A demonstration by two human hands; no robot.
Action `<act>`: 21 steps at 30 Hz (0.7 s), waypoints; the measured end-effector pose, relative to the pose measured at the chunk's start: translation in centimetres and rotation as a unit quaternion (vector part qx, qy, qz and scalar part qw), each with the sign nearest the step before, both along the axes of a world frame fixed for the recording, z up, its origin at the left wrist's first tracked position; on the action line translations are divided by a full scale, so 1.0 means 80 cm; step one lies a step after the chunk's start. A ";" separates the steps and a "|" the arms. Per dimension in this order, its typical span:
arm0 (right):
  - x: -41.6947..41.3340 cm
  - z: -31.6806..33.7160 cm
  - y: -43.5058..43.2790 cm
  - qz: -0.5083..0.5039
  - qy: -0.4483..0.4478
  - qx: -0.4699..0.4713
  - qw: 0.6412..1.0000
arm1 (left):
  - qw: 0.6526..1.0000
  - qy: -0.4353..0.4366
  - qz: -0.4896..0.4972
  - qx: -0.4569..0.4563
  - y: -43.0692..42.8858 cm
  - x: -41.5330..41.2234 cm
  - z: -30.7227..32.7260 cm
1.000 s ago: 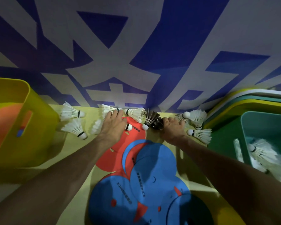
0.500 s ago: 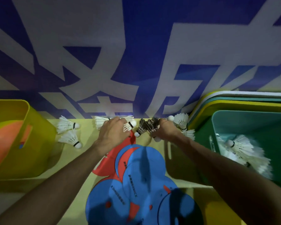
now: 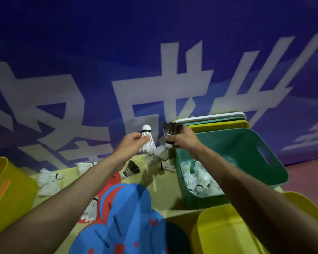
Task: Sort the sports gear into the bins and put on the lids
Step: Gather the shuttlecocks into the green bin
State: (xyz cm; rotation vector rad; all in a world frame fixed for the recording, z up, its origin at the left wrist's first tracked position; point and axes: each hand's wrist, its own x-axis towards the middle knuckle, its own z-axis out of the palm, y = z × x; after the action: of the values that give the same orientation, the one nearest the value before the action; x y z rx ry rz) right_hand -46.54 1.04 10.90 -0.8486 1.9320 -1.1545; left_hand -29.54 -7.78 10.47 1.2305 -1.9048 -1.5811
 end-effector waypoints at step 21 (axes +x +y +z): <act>-0.140 -0.015 0.178 -0.168 0.039 0.114 0.978 | 0.989 -0.003 -0.098 0.112 0.162 -0.138 0.050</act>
State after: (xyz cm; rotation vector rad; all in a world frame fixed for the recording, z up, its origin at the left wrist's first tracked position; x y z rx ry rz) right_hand -57.71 15.30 9.68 -0.4615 2.2819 -1.0715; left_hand -40.55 5.16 14.46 1.1636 -1.9445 -1.9389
